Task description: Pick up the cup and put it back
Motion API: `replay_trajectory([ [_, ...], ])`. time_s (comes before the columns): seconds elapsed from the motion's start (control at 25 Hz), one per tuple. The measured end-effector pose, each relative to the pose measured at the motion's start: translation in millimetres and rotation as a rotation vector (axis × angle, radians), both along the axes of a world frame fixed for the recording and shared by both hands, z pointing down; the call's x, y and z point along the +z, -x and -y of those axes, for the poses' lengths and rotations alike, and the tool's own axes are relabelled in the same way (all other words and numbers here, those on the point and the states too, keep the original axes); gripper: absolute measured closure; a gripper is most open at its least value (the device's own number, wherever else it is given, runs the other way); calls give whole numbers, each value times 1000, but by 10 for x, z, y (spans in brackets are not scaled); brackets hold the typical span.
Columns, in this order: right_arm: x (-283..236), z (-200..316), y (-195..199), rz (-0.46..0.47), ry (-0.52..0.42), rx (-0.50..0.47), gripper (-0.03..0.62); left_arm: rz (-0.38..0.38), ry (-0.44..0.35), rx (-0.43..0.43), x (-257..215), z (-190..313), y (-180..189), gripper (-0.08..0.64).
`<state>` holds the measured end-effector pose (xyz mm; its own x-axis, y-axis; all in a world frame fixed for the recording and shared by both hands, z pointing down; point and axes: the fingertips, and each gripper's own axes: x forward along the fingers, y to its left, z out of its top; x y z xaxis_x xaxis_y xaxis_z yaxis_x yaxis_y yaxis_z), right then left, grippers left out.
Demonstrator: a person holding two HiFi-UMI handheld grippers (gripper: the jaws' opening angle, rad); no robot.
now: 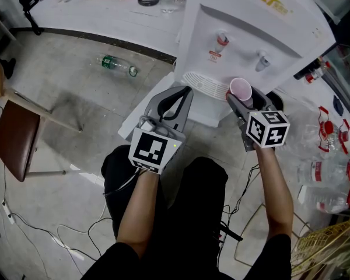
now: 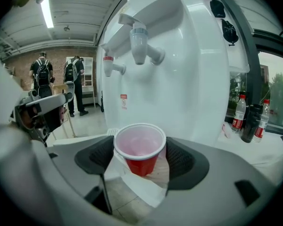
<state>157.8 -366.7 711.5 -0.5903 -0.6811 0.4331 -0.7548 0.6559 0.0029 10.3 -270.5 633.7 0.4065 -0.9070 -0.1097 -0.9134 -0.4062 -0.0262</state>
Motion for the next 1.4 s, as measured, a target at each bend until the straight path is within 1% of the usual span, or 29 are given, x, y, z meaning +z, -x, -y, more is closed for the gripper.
replay_trajectory([
  [0.44, 7, -16, -8, 11, -10, 0, 261, -2, -3, 10, -7, -14, -7, 552],
  [0.96, 1, -86, -71, 33, -10, 24, 261, -6, -1, 17, 7, -6, -25, 552],
  [1.12, -35, -248, -179, 80, -7, 54, 261, -5, 10, 26, 54, -3, -59, 552],
  [1.24, 63, -459, -255, 120, 19, 75, 262, -7, 22, 37, 98, 10, -86, 552],
  [1.32, 158, -566, -258, 117, 32, 78, 278, -9, 28, 45, 126, 21, -110, 552],
  [1.4, 222, -604, -263, 110, 28, 92, 344, -19, 43, 43, 173, 52, -110, 552],
])
